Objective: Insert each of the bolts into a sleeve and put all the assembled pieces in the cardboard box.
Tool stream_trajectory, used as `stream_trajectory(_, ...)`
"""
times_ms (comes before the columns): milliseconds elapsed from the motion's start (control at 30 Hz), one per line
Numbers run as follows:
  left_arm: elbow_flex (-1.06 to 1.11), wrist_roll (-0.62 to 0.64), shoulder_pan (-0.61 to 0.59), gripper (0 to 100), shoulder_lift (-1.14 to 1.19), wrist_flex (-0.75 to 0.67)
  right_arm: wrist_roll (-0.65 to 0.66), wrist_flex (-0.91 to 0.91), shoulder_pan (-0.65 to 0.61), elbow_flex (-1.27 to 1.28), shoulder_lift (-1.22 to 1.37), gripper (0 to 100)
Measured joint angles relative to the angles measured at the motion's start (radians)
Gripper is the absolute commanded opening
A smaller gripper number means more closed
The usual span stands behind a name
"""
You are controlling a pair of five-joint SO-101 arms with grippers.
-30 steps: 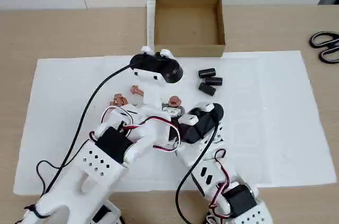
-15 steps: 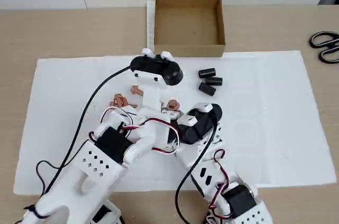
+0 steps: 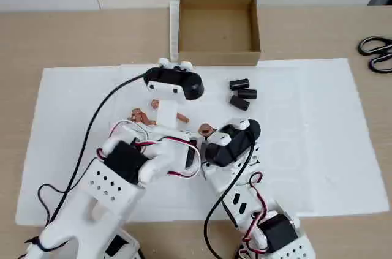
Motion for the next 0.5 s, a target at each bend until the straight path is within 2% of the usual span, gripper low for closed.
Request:
stream_trajectory(200,-0.181,-0.005,-0.123,24,0.0,0.087,0.0,-0.003,0.002,0.002,0.0,0.4)
stream_trajectory(500,-0.416,-0.002,-0.451,24,0.0,0.207,0.0,-0.003,0.021,0.002,0.0,0.4)
